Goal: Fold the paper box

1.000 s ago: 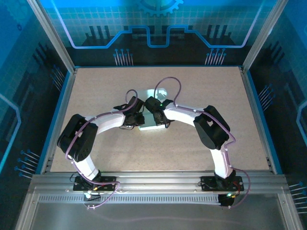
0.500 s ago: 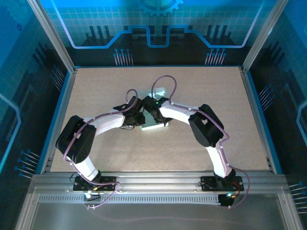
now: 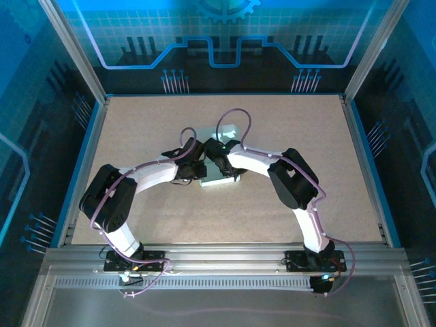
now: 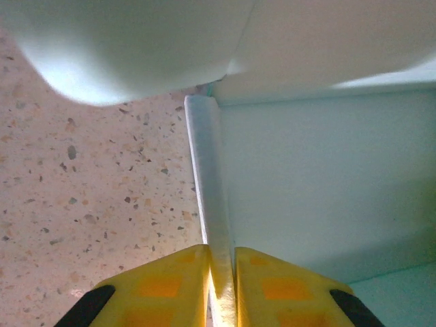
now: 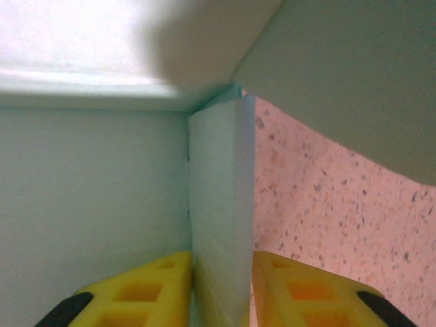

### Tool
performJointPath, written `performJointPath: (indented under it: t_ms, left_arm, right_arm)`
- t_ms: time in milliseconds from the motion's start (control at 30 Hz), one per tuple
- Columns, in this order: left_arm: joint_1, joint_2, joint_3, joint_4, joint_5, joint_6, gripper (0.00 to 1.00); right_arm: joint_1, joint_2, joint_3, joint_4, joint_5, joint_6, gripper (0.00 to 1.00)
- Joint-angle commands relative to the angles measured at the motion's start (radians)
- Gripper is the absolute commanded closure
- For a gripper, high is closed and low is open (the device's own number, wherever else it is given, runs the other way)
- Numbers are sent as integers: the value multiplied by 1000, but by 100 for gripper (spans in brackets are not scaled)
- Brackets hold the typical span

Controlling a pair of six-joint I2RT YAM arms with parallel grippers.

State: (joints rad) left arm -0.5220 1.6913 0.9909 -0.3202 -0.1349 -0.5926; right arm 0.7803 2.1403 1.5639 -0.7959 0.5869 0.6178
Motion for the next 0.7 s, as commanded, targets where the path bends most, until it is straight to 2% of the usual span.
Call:
performJointPath:
  t_ms: [0, 167, 367, 467, 533, 667]
  left_arm:
    - [-18, -2, 21, -17, -8, 25, 82]
    - [-18, -10, 17, -17, -9, 25, 82]
    - [-20, -26, 12, -12, -7, 26, 80]
    - [-20, -50, 6, -14, -13, 28, 74]
    - [-21, -74, -5, -15, -26, 28, 66]
    - [-20, -137, -49, -11, -45, 29, 51]
  right_arm:
    - [49, -85, -33, 12, -21, 4, 61]
    - [40, -180, -100, 70, -80, 7, 47]
    - [27, -297, -197, 169, -93, -13, 37]
    - [27, -367, -253, 229, -94, -63, 31]
    - [21, -414, -283, 252, -94, -112, 26]
    - [6, -501, -344, 301, -106, -225, 23]
